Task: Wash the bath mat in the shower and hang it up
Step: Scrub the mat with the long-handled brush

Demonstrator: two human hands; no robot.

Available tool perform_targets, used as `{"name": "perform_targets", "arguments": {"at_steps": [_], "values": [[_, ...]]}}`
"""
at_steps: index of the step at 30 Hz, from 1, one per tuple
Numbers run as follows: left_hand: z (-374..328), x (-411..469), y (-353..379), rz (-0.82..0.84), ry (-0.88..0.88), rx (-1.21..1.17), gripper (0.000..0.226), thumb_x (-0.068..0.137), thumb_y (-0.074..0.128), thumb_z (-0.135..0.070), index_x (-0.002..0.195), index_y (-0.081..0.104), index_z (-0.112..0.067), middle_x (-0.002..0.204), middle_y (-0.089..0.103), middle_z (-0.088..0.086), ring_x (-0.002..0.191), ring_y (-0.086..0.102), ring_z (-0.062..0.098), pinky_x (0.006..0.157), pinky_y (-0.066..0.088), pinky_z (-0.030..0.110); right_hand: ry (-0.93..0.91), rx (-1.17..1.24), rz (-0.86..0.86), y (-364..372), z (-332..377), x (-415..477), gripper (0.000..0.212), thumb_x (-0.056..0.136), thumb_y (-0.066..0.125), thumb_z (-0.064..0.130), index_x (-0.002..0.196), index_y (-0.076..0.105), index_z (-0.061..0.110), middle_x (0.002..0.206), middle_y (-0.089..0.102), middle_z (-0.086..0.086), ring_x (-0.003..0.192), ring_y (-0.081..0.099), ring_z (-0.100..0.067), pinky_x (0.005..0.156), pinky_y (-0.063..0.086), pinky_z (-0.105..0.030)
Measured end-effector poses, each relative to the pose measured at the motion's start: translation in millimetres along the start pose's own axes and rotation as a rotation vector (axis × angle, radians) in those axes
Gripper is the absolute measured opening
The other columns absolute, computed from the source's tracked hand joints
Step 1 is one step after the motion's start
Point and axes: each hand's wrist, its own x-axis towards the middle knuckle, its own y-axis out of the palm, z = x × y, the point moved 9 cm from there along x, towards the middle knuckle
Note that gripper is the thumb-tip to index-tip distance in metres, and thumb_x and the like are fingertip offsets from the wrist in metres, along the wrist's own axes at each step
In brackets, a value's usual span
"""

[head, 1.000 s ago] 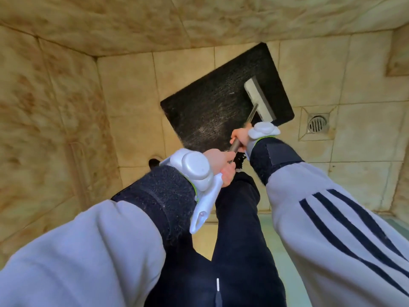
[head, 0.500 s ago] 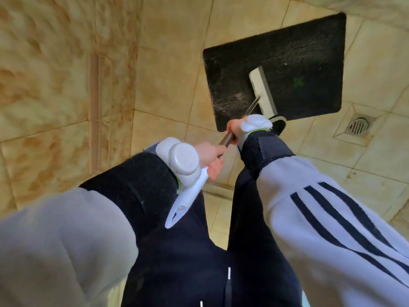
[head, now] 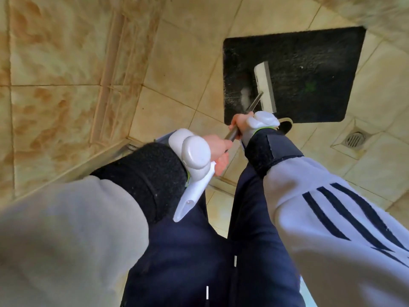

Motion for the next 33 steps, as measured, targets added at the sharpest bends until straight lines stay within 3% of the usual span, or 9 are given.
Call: {"name": "perform_targets", "arguments": {"at_steps": [3, 5, 9, 13, 16, 18, 22, 27, 33], "values": [[4.1, 19.3, 20.7, 0.019, 0.033, 0.006, 0.052, 0.102, 0.031, -0.018, 0.051, 0.039, -0.008, 0.026, 0.034, -0.001, 0.018, 0.031, 0.009, 0.030, 0.025, 0.005, 0.015, -0.057, -0.039, -21.5, -12.5, 18.4, 0.034, 0.098, 0.034, 0.004, 0.131, 0.036, 0.013, 0.023, 0.044, 0.001, 0.018, 0.044, -0.006, 0.031, 0.036, -0.012], [16.0, 29.7, 25.9, 0.048, 0.026, 0.046, 0.050, 0.102, 0.029, -0.014, 0.053, 0.038, -0.012, 0.034, 0.035, 0.000, 0.026, 0.033, 0.008, 0.039, 0.031, 0.007, 0.022, -0.041, -0.023, -22.6, -25.2, 33.5, 0.045, 0.098, 0.037, 0.007, 0.143, 0.029, 0.008, 0.021, 0.043, 0.005, 0.018, 0.044, -0.002, 0.031, 0.039, -0.011], [55.3, 16.6, -3.0, 0.156, -0.060, -0.033, 0.022, 0.081, 0.039, -0.008, 0.062, 0.028, -0.013, 0.027, 0.028, -0.006, 0.018, 0.025, 0.004, 0.032, 0.019, -0.001, 0.020, -0.069, -0.008, 28.1, -46.4, 36.9, 0.006, 0.098, 0.038, 0.010, 0.100, 0.044, 0.009, 0.022, 0.046, 0.004, 0.019, 0.046, -0.002, 0.024, 0.033, -0.008], [100.5, 5.1, -51.4, -0.009, -0.119, -0.041, 0.042, 0.101, 0.028, -0.024, 0.059, 0.027, -0.018, 0.035, 0.030, -0.005, 0.026, 0.027, 0.001, 0.031, 0.018, 0.011, 0.131, -0.058, 0.067, 97.2, -73.0, 21.5, 0.029, 0.098, 0.033, 0.010, 0.070, 0.036, 0.009, 0.038, 0.050, -0.004, 0.014, 0.040, -0.006, 0.024, 0.033, -0.009], [119.5, -12.2, -63.6, 0.009, -0.135, -0.092, 0.042, 0.101, 0.028, -0.028, 0.060, 0.026, -0.019, 0.031, 0.027, -0.007, 0.022, 0.026, 0.002, 0.028, 0.018, 0.010, 0.117, -0.050, 0.137, 133.4, -75.7, -3.5, 0.034, 0.099, 0.031, 0.007, 0.065, 0.033, 0.009, 0.018, 0.036, 0.000, 0.011, 0.035, -0.007, 0.023, 0.027, -0.006], [113.4, -14.9, -74.6, -0.077, -0.056, -0.001, 0.041, 0.102, 0.029, -0.023, 0.061, 0.027, -0.019, 0.038, 0.031, -0.005, 0.030, 0.029, 0.001, 0.033, 0.020, 0.010, 0.086, -0.030, 0.137, 134.3, -70.7, -10.2, 0.035, 0.099, 0.031, 0.005, 0.064, 0.033, 0.008, 0.020, 0.038, -0.001, 0.011, 0.034, -0.007, 0.023, 0.027, -0.006], [96.0, -11.5, -45.3, 0.078, -0.049, -0.114, 0.039, 0.102, 0.023, -0.016, 0.063, 0.028, -0.013, 0.027, 0.028, -0.006, 0.018, 0.025, 0.005, 0.032, 0.020, 0.001, 0.035, 0.005, 0.035, 88.9, -55.1, -3.0, 0.031, 0.098, 0.034, 0.006, 0.067, 0.030, 0.008, 0.023, 0.043, -0.002, 0.013, 0.038, -0.006, 0.023, 0.032, -0.008], [62.2, 24.6, -3.4, 0.063, 0.011, -0.134, 0.041, 0.100, 0.030, -0.015, 0.060, 0.031, -0.012, 0.028, 0.032, -0.003, 0.019, 0.031, 0.008, 0.033, 0.023, 0.002, -0.040, -0.020, -0.175, 7.7, -47.0, 27.3, 0.020, 0.095, 0.037, 0.005, 0.080, 0.033, 0.016, 0.057, 0.047, -0.005, 0.024, 0.049, -0.008, 0.027, 0.032, -0.008], [93.7, 23.8, -28.4, 0.163, -0.040, -0.124, 0.041, 0.102, 0.030, -0.020, 0.062, 0.030, -0.013, 0.027, 0.028, -0.005, 0.018, 0.025, 0.006, 0.032, 0.020, 0.001, 0.061, -0.099, -0.114, 53.5, -78.5, 53.7, 0.023, 0.092, 0.041, 0.004, 0.068, 0.042, 0.005, 0.029, 0.047, -0.004, 0.017, 0.042, -0.010, 0.027, 0.030, -0.005]]}}
